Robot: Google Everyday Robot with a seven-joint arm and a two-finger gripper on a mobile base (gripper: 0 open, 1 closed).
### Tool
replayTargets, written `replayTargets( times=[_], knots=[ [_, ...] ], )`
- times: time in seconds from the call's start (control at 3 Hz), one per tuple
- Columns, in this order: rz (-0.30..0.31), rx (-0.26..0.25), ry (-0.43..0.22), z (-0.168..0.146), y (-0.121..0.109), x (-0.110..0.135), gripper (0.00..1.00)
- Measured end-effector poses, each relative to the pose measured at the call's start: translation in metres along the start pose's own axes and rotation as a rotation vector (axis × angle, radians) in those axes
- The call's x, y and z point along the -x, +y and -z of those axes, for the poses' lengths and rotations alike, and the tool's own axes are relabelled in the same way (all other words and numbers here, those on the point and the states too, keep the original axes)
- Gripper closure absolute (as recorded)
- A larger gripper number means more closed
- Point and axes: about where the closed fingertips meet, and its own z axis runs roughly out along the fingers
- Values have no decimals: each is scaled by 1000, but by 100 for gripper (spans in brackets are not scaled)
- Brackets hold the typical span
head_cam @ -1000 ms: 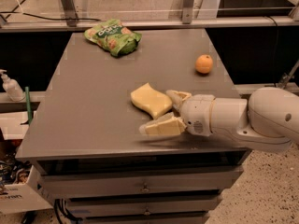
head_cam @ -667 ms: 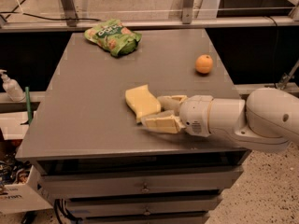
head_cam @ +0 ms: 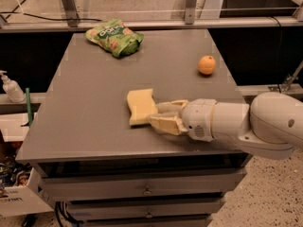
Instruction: Move sponge near orange
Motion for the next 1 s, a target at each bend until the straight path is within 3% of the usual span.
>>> replayTargets(
  times=[0.33,1.0],
  knots=[
    [-6,-22,-4,10,0,0,100],
    [-30,-187,27,83,-38,-4,100]
  ],
)
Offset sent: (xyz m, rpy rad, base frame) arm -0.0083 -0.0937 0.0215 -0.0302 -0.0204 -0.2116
